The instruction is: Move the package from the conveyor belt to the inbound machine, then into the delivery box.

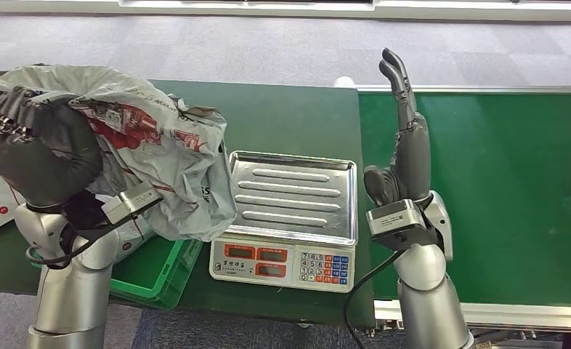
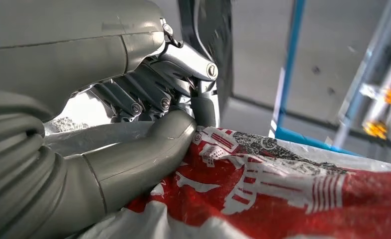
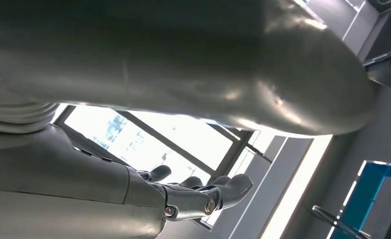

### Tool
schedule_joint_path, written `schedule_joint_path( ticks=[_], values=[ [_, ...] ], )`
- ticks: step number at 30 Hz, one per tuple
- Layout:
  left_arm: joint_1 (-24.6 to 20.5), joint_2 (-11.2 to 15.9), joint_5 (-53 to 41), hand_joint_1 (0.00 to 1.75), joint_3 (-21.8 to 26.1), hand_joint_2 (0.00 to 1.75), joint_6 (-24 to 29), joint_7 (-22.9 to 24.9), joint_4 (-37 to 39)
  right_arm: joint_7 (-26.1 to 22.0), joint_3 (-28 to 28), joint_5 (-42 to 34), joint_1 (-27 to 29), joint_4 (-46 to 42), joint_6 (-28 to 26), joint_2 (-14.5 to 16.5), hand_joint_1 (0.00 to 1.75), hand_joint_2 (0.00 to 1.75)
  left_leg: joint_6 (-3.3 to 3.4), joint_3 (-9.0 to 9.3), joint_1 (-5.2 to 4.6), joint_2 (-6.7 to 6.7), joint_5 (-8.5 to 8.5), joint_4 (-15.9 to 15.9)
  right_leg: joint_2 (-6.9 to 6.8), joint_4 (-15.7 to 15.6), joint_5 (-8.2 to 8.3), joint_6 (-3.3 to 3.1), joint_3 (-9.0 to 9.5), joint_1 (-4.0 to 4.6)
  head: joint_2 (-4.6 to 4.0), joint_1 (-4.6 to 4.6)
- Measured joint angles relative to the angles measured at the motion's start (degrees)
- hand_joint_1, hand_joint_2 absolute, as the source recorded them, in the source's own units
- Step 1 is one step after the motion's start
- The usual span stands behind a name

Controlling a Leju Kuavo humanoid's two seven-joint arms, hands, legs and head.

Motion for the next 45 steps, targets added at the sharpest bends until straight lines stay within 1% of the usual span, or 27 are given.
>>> schedule_joint_path(
  ticks=[2, 3, 4, 5, 7, 8, 9, 11, 15, 18, 21, 27, 29, 30, 31, 32, 33, 34, 35, 36, 37, 39, 40, 41, 42, 43, 45],
  values=[
    [-0.01, -0.84, -5.40, 1.75, 1.81, 1.75, -0.30, 1.57, -1.18, 0.26, 0.00, -0.18, -0.82, 0.17, 0.21, 0.22, 0.00, 0.00, 0.02, 0.00, 0.00, -0.03, 0.02, 0.00, -0.05, 0.00, 0.00, 0.00, 0.01, 0.00, 0.00, 0.00],
    [-0.03, -1.14, -9.91, 1.75, 2.55, 1.75, -1.33, 3.66, -1.32, 0.32, 0.00, -0.23, -1.11, 0.27, 0.37, 0.34, 0.00, 0.00, 0.03, 0.01, 0.00, -0.05, 0.02, 0.00, -0.08, 0.00, 0.00, 0.00, 0.02, 0.00, 0.00, 0.00],
    [-0.13, -1.08, -15.12, 1.75, 2.99, 1.75, -3.47, 7.00, -0.96, 0.30, 0.00, -0.25, -1.32, 0.36, 0.61, 0.45, 0.00, 0.00, 0.03, 0.02, 0.00, -0.06, 0.02, 0.00, -0.10, 0.00, 0.00, 0.00, 0.03, 0.00, 0.00, 0.01],
    [-0.29, -0.71, -19.88, 1.40, 3.08, 1.75, -6.75, 11.35, 0.08, 0.18, 0.00, -0.25, -1.47, 0.43, 0.95, 0.57, 0.00, 0.00, 0.03, 0.03, -0.01, -0.07, 0.03, 0.00, -0.10, 0.00, 0.00, 0.00, 0.03, -0.01, 0.00, 0.00],
    [-0.87, 0.50, -24.96, 0.52, 2.49, 1.75, -13.54, 19.65, 4.25, -0.22, 0.00, -0.21, -1.69, 0.49, 1.83, 0.81, 0.00, 0.00, 0.02, 0.04, 0.00, -0.06, 0.04, 0.00, -0.09, 0.00, 0.01, -0.02, 0.01, -0.05, 0.00, -0.01],
    [-1.25, 1.06, -25.34, 0.09, 2.10, 1.31, -15.49, 22.23, 7.22, -0.40, 0.00, -0.19, -1.78, 0.49, 2.29, 0.95, 0.00, 0.00, -0.01, 0.05, 0.01, -0.05, 0.05, 0.00, -0.07, 0.00, 0.03, -0.03, 0.00, -0.06, 0.00, -0.01],
    [-1.65, 1.45, -25.38, 0.00, 1.76, 0.87, -16.13, 23.80, 10.48, -0.54, 0.01, -0.17, -1.89, 0.49, 2.68, 1.09, 0.00, 0.00, -0.03, 0.04, 0.03, -0.04, 0.08, 0.00, -0.06, 0.00, 0.04, -0.05, -0.01, -0.08, 0.00, -0.01],
    [-2.37, 1.93, -25.41, 0.00, 1.14, 0.00, -15.18, 25.56, 17.20, -0.69, 0.08, -0.14, -2.22, 0.51, 3.20, 1.34, 0.00, 0.00, -0.05, 0.04, 0.03, -0.04, 0.12, 0.00, -0.04, 0.00, 0.06, -0.07, -0.02, -0.06, 0.00, -0.01],
    [-3.79, 2.47, -25.42, 0.00, 0.12, 0.00, -12.75, 28.51, 28.18, -0.66, 0.27, 0.18, -2.72, 0.53, 3.45, 1.65, 0.00, 0.00, -0.05, 0.04, 0.02, -0.04, 0.13, 0.00, -0.01, 0.00, 0.07, -0.06, -0.03, -0.05, 0.00, -0.01],
    [-4.87, 2.89, -25.42, 0.00, -0.49, 0.00, -12.58, 29.51, 32.99, -0.34, 0.28, 0.37, -2.74, 0.53, 3.55, 1.79, 0.00, 0.00, -0.04, 0.01, 0.01, -0.05, 0.12, 0.00, -0.01, 0.00, 0.07, -0.05, -0.04, -0.06, 0.00, -0.01],
    [-5.63, 3.17, -25.42, 0.00, -0.84, 0.00, -12.63, 29.94, 35.57, -0.15, 0.28, 0.47, -2.75, 0.53, 3.61, 1.80, 0.00, 0.00, -0.04, -0.01, 0.01, -0.07, 0.12, 0.01, -0.02, 0.00, 0.06, -0.04, -0.05, -0.06, 0.00, -0.01],
    [-6.33, 3.32, -25.42, 0.00, -1.02, 0.00, -12.36, 30.78, 36.84, 0.16, 0.28, 0.72, -2.67, 0.51, 3.63, 1.80, 0.00, 0.00, -0.04, -0.03, 0.01, -0.07, 0.11, 0.01, -0.02, 0.00, 0.05, -0.04, -0.07, -0.06, 0.00, -0.01],
    [-6.28, 3.30, -24.86, 0.00, -1.00, 0.00, -9.97, 29.40, 36.72, 0.31, 0.28, 0.84, -2.62, 0.50, 3.50, 1.80, 0.00, 0.00, -0.04, -0.03, 0.02, -0.08, 0.11, 0.01, -0.02, 0.00, 0.06, -0.04, -0.07, -0.06, 0.00, -0.01],
    [-6.05, 3.17, -23.54, 0.00, -0.85, 0.00, -7.61, 27.10, 35.98, 0.48, 0.28, 0.95, -2.54, 0.48, 3.30, 1.80, 0.00, 0.00, -0.04, -0.03, 0.02, -0.08, 0.11, 0.01, -0.02, 0.00, 0.06, -0.04, -0.07, -0.06, 0.00, -0.01],
    [-5.56, 2.87, -20.91, 0.00, -0.49, 0.00, -5.03, 23.14, 34.36, 0.68, 0.28, 1.10, -2.36, 0.44, 2.96, 1.80, 0.00, 0.00, -0.04, -0.04, 0.02, -0.08, 0.11, 0.01, -0.02, 0.00, 0.06, -0.04, -0.07, -0.05, 0.00, -0.01],
    [-4.80, 2.32, -16.23, 0.00, 0.15, 0.00, -3.15, 17.11, 31.61, 0.87, 0.28, 1.22, -2.09, 0.41, 2.52, 1.78, 0.00, 0.00, -0.04, -0.05, 0.02, -0.09, 0.11, 0.01, -0.03, 0.00, 0.06, -0.04, -0.07, -0.04, 0.00, -0.01],
    [-3.77, 1.60, -9.04, 0.00, 1.02, 0.00, -2.71, 9.43, 27.67, 0.99, 0.28, 1.28, -1.75, 0.39, 2.00, 1.76, 0.00, 0.00, -0.04, -0.07, 0.01, -0.10, 0.10, 0.01, -0.03, 0.01, 0.05, -0.03, -0.07, -0.03, 0.00, -0.01],
    [-2.59, 0.72, 0.82, 0.00, 1.94, 0.00, -4.00, 1.67, 22.92, 1.00, 0.28, 1.19, -1.41, 0.39, 1.49, 1.73, 0.00, 0.00, -0.03, -0.09, 0.00, -0.08, 0.08, 0.01, -0.02, 0.01, 0.04, -0.02, -0.08, -0.01, 0.00, -0.01],
    [-1.36, -0.16, 13.02, 0.00, 2.75, 0.00, -6.65, -5.00, 17.76, 0.92, 0.28, 0.94, -1.14, 0.39, 1.03, 1.69, 0.00, 0.00, -0.01, -0.10, -0.01, -0.04, 0.04, 0.01, 0.02, 0.00, 0.03, -0.01, -0.10, 0.00, 0.00, -0.01],
    [-0.10, -1.03, 27.01, 0.00, 3.35, 0.00, -10.24, -9.44, 12.36, 0.82, 0.28, 0.58, -0.97, 0.41, 0.66, 1.66, 0.00, 0.00, 0.02, -0.09, -0.03, 0.03, -0.02, 0.01, 0.07, 0.00, 0.02, 0.01, -0.12, -0.01, 0.00, -0.01],
    [1.15, -1.88, 41.49, 0.00, 3.78, 0.00, -14.03, -11.76, 7.10, 0.73, 0.28, 0.14, -0.89, 0.42, 0.39, 1.62, 0.00, 0.00, 0.04, -0.08, -0.05, 0.10, -0.07, 0.01, 0.13, -0.01, 0.00, 0.02, -0.13, -0.03, 0.00, -0.01],
    [3.83, -3.40, 67.87, 0.00, 4.52, 0.00, -21.41, -13.16, -2.78, 0.69, 0.28, -0.75, -0.86, 0.47, 0.13, 1.57, 0.00, 0.00, 0.08, -0.07, -0.04, 0.17, -0.13, 0.01, 0.17, -0.02, -0.05, 0.04, -0.14, -0.06, 0.00, -0.01],
    [5.15, -4.10, 77.66, 0.00, 4.83, 0.00, -24.45, -13.40, -7.12, 0.70, 0.28, -1.13, -0.85, 0.49, 0.08, 1.56, 0.00, 0.00, 0.08, -0.08, -0.02, 0.14, -0.14, 0.01, 0.12, -0.02, -0.09, 0.05, -0.14, -0.06, 0.00, -0.01],
    [6.37, -4.74, 84.70, 0.00, 5.11, 0.00, -26.83, -13.57, -10.93, 0.70, 0.28, -1.42, -0.86, 0.50, 0.07, 1.56, 0.00, 0.00, 0.08, -0.09, -0.01, 0.11, -0.14, 0.01, 0.08, -0.02, -0.12, 0.06, -0.12, -0.05, 0.00, -0.01],
    [7.37, -5.29, 88.35, 0.00, 5.32, 0.44, -28.37, -13.66, -14.09, 0.71, 0.28, -1.63, -0.86, 0.51, 0.07, 1.56, 0.00, 0.00, 0.09, -0.11, 0.00, 0.06, -0.14, 0.00, 0.03, -0.02, -0.14, 0.06, -0.11, -0.05, 0.00, -0.01],
    [8.18, -5.82, 88.98, 0.00, 5.62, 0.87, -29.65, -13.67, -16.79, 0.70, 0.28, -1.90, -0.86, 0.52, 0.08, 1.56, 0.00, 0.00, 0.09, -0.11, 0.00, 0.03, -0.14, 0.00, 0.00, -0.02, -0.15, 0.07, -0.10, -0.05, 0.00, -0.01],
    [9.20, -6.61, 85.56, 0.00, 6.30, 1.75, -31.95, -13.66, -19.99, 0.58, 0.28, -2.59, -0.85, 0.53, 0.12, 1.58, 0.00, 0.00, 0.09, -0.11, 0.00, 0.02, -0.14, 0.00, -0.01, -0.02, -0.15, 0.08, -0.08, -0.04, 0.00, -0.01]
  ],
)
